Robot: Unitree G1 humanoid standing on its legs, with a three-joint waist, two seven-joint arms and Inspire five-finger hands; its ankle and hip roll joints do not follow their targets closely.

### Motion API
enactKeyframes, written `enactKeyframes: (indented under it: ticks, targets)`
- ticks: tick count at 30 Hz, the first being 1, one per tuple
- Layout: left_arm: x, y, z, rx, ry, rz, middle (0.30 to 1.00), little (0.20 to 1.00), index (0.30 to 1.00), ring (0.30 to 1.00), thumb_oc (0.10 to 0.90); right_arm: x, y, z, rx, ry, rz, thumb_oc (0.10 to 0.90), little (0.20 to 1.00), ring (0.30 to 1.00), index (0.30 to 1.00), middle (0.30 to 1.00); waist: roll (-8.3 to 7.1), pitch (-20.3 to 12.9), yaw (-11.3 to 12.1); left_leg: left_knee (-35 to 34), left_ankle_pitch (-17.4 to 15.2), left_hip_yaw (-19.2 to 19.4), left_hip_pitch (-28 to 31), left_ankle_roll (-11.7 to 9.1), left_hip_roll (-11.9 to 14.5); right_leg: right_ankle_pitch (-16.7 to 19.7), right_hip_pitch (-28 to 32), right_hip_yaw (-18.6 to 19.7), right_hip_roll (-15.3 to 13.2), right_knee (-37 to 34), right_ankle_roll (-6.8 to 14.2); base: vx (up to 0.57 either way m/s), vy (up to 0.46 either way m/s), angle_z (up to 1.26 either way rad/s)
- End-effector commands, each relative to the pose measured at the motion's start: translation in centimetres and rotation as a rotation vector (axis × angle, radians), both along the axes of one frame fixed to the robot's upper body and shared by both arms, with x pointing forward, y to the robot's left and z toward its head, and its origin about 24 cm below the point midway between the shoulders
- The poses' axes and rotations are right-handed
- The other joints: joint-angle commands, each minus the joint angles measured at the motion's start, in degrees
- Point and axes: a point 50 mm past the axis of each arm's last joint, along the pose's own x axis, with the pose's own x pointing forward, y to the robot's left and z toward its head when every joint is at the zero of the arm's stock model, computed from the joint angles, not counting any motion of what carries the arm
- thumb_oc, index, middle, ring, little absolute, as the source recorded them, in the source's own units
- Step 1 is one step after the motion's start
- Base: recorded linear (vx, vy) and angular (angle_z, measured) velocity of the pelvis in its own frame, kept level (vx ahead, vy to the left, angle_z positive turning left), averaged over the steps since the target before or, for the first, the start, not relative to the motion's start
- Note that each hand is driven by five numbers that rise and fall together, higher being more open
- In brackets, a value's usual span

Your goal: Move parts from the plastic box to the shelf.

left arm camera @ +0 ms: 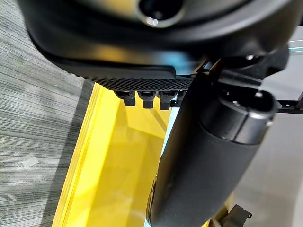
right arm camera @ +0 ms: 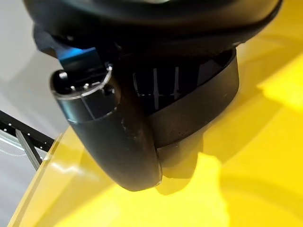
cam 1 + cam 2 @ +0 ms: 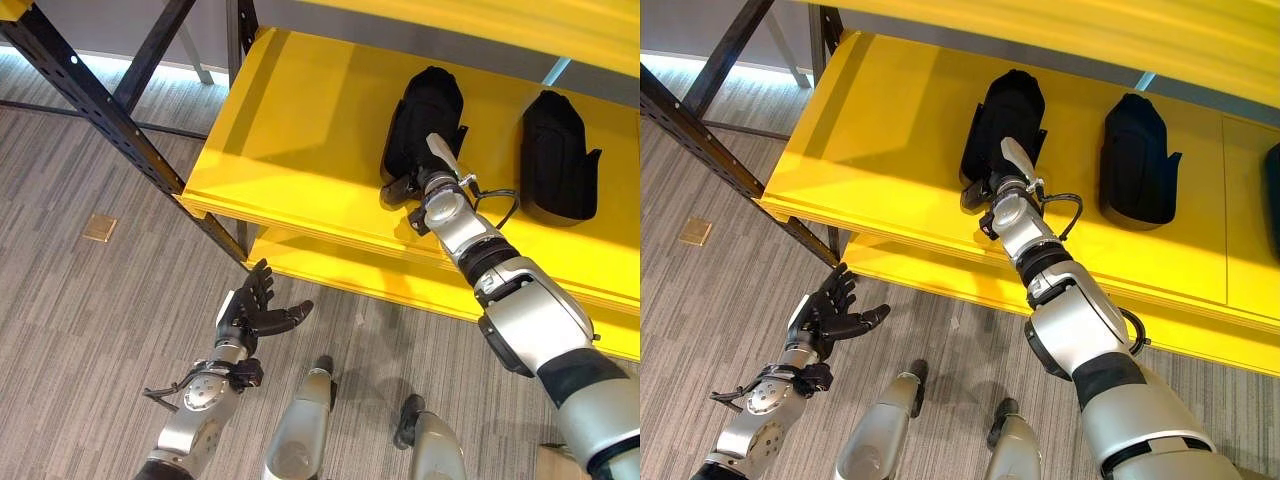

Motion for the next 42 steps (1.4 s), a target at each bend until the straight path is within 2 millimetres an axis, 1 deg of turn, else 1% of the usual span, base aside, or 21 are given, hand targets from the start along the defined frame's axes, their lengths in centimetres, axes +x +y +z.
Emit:
enactKeyframes:
  ticks: [1,6,17,24,35,38,42]
  targets:
    - [0.6,-0.5,3.5,0.037,-0.196,-0.072,1.0,1.0,1.0,1.0,0.9,0.3,-0.1,2.5,-0.086,-0.068,0.013,0.9,1.0,1.0,1.0,1.0,-0.62,-3.3,1.5,3.2,-6.8,-3.2,-0.3,-0.3,5.0,0.7,3.8,2.7,-1.0,-4.3,-0.4,0.0,0.0,0.0]
    - [0.6,-0.4,3.3,0.032,-0.187,-0.072,1.0,1.0,1.0,1.0,0.9,0.3,-0.2,2.7,-0.108,-0.063,0.02,0.9,1.0,1.0,1.0,1.0,-0.95,-3.6,1.4,2.7,-6.7,-3.2,0.0,-0.4,5.0,0.8,4.1,2.6,-0.9,-4.6,-0.3,0.0,0.0,0.0]
    - [0.7,-0.3,3.0,0.044,-0.171,-0.077,1.0,1.0,1.0,1.0,0.9,0.3,-0.2,2.2,-0.135,-0.033,0.03,0.9,1.0,1.0,1.0,1.0,-1.64,-4.2,1.0,1.3,-6.2,-3.1,1.1,-0.8,5.6,0.9,4.9,2.3,-0.8,-5.5,-0.4,0.0,-0.005,0.01]
    - [0.7,-0.5,2.7,0.047,-0.16,-0.099,1.0,1.0,1.0,1.0,0.9,0.4,-0.8,2.3,-0.159,-0.007,0.019,0.9,1.0,1.0,1.0,1.0,-1.66,-5.0,1.2,0.4,-5.8,-3.2,1.6,-1.0,5.5,1.1,5.5,1.8,-0.8,-5.9,-0.3,0.0,0.0,0.0]
    - [0.7,-0.3,2.4,0.059,-0.138,-0.122,1.0,1.0,1.0,1.0,0.9,0.4,-0.8,2.9,-0.17,-0.009,0.032,0.9,1.0,1.0,1.0,1.0,-2.2,-6.5,1.3,-0.9,-5.4,-3.3,2.7,-1.3,5.7,1.1,6.8,1.3,-0.7,-6.8,-0.2,0.0,-0.016,0.01]
    - [0.7,-0.4,2.3,0.058,-0.133,-0.134,1.0,1.0,1.0,1.0,0.9,0.4,-1.1,3.5,-0.17,-0.025,0.032,0.9,1.0,1.0,1.0,1.0,-2.15,-6.8,1.5,-1.1,-5.3,-3.4,2.9,-1.4,5.8,1.1,7.0,1.2,-0.8,-6.9,-0.1,0.0,0.0,0.0]
    - [0.7,-0.3,2.3,0.054,-0.134,-0.126,1.0,1.0,1.0,1.0,0.9,0.4,-0.9,3.8,-0.173,-0.037,0.042,0.9,1.0,1.0,1.0,1.0,-2.21,-7.0,1.4,-1.1,-5.3,-3.4,3.0,-1.4,5.8,1.1,7.1,1.2,-0.8,-6.9,-0.1,0.0,0.0,0.0]
